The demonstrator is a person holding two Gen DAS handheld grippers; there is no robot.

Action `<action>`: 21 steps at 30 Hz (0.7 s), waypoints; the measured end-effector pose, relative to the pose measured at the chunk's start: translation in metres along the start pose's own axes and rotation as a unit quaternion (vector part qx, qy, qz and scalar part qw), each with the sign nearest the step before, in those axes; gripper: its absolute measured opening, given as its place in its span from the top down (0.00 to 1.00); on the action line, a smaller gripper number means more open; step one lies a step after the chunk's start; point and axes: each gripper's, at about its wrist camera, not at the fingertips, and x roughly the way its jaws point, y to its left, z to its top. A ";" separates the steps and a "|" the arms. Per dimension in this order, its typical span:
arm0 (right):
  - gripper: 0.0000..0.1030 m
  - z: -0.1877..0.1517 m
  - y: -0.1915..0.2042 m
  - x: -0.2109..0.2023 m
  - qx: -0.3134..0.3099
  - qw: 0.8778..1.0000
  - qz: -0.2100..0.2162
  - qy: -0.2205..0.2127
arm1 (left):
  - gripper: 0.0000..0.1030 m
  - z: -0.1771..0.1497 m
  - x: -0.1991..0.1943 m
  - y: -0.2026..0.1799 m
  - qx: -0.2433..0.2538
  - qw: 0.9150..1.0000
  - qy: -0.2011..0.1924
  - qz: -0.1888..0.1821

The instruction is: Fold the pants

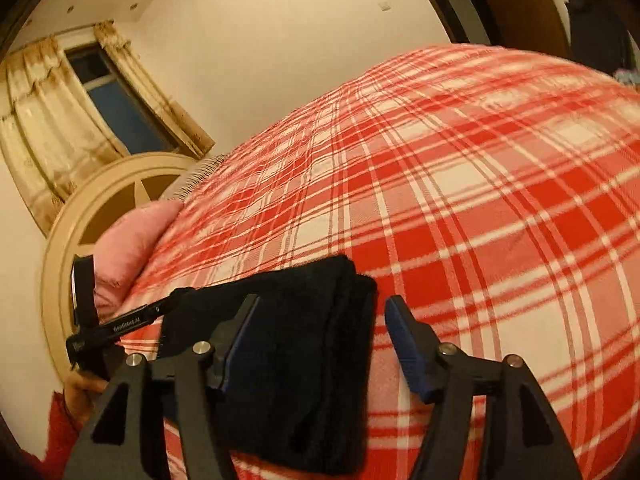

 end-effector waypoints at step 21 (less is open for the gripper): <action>0.36 -0.031 -0.012 0.018 0.038 0.998 0.007 0.050 | 0.01 -0.043 0.006 -0.009 -0.058 0.993 0.041 -0.095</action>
